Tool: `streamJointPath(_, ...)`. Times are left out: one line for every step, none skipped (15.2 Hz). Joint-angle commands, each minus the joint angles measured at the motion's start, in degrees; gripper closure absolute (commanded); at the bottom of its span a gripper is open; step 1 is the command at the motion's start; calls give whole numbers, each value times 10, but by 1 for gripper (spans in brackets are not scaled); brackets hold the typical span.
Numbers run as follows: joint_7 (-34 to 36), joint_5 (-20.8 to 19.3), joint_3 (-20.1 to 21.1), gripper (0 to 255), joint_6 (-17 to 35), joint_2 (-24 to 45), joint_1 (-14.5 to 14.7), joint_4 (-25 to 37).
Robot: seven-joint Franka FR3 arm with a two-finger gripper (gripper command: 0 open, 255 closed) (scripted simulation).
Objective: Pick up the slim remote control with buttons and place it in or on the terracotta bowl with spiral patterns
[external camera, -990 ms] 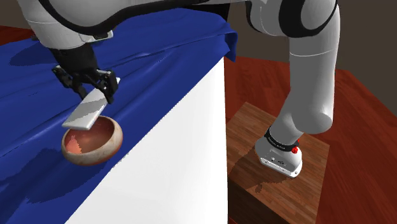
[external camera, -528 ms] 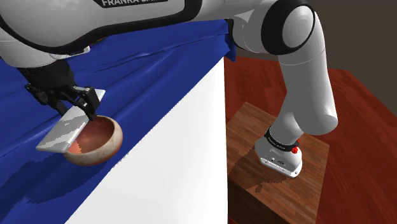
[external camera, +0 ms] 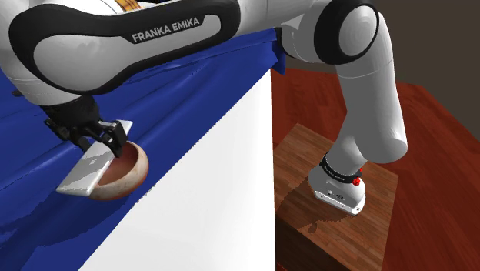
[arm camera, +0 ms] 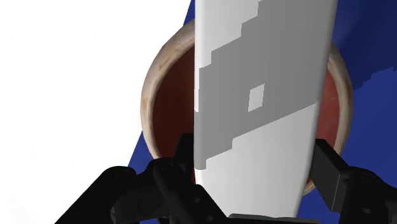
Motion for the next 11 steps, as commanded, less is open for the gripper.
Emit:
streamJointPath(2, -1, -1, 255, 15, 2, -2, -13)
streamJointPath(2, -2, -1, 255, 22, 2, -4, -20)
streamJointPath(3, -3, -2, 255, 27, 3, -4, -25)
streamJointPath(3, -3, -2, 255, 27, 3, -4, -25)
streamJointPath(3, -3, -2, 255, 27, 3, -4, -25)
streamJointPath(3, -3, -2, 255, 27, 3, -4, -25)
streamJointPath(3, -3, -2, 255, 27, 3, -4, -25)
streamJointPath(3, -3, -2, 255, 27, 3, -4, -25)
streamJointPath(3, -3, -2, 255, 27, 3, -4, -25)
streamJointPath(3, -3, -2, 255, 27, 3, -4, -25)
streamJointPath(3, -3, -2, 0, 27, 3, -4, -25)
